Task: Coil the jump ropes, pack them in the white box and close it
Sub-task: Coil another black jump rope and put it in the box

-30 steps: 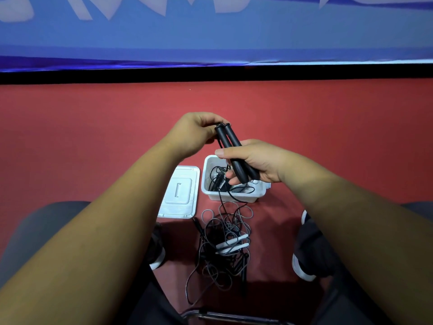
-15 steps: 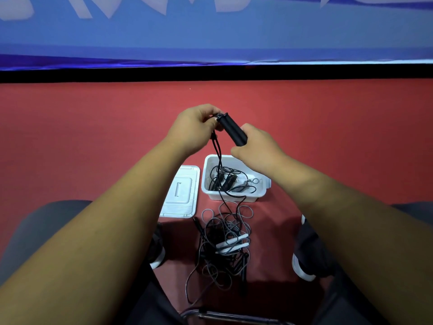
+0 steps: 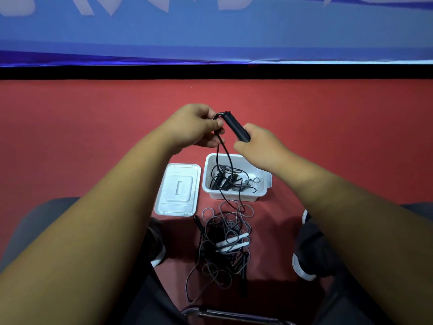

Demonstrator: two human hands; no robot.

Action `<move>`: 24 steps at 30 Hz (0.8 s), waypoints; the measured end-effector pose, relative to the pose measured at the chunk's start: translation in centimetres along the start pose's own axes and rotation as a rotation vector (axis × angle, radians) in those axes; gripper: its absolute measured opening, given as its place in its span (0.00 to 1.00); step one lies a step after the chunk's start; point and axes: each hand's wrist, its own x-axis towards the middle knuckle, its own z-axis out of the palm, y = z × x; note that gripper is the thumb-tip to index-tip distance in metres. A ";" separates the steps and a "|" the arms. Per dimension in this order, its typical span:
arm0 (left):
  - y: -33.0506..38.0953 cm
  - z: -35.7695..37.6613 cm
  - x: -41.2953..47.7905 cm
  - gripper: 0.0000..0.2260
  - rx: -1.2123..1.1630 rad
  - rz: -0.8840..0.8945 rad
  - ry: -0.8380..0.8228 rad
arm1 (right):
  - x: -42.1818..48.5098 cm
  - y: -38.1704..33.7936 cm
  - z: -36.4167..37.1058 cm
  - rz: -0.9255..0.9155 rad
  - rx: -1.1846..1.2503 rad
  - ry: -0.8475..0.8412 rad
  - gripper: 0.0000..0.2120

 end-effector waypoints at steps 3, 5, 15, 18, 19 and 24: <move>0.2 -0.8 -0.2 0.05 -0.067 -0.017 -0.029 | -0.5 -0.5 -0.6 0.057 0.141 -0.093 0.07; 0.4 -1.1 -0.4 0.06 -0.017 -0.011 -0.012 | -0.7 -0.6 -0.9 0.068 0.179 -0.136 0.09; 0.3 -1.1 0.0 0.10 -0.147 0.009 0.002 | 0.0 0.1 -0.5 0.140 0.514 -0.246 0.10; 0.4 -1.1 0.0 0.12 -0.201 -0.003 -0.020 | 0.0 0.0 -0.4 0.151 0.576 -0.271 0.10; 0.4 -1.2 0.0 0.11 -0.212 -0.007 -0.031 | 0.0 -0.1 -0.4 0.155 0.585 -0.277 0.09; 0.6 -1.4 -0.2 0.09 -0.232 -0.034 -0.075 | 0.2 0.1 -0.3 0.145 0.601 -0.267 0.07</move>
